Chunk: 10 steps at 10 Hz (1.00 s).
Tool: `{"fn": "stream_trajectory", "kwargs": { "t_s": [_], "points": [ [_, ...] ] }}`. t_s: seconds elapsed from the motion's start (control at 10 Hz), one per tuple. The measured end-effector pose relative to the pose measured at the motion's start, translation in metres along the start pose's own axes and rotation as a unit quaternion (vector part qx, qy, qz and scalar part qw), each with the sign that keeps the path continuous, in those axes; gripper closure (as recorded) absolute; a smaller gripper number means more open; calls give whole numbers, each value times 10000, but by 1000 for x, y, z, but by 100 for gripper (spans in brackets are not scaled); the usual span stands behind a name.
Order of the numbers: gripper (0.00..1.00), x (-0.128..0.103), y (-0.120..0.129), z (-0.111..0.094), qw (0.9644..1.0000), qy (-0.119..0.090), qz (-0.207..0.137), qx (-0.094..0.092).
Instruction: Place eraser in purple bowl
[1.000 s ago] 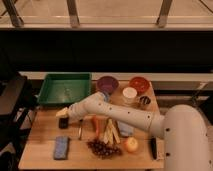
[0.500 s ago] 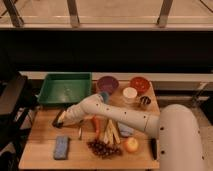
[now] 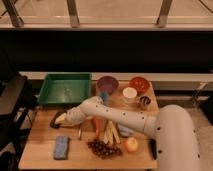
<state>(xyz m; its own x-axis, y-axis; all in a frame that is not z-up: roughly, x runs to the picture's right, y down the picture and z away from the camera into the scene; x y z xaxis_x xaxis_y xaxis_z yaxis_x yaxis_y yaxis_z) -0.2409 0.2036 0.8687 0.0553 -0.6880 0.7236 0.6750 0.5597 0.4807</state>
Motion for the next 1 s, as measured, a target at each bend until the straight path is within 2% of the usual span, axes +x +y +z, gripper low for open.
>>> {"fn": "stream_trajectory", "kwargs": {
  "t_s": [1.0],
  "points": [
    [100,-1,-2,-1,10000,-10,-13,-20]
  ]
}}
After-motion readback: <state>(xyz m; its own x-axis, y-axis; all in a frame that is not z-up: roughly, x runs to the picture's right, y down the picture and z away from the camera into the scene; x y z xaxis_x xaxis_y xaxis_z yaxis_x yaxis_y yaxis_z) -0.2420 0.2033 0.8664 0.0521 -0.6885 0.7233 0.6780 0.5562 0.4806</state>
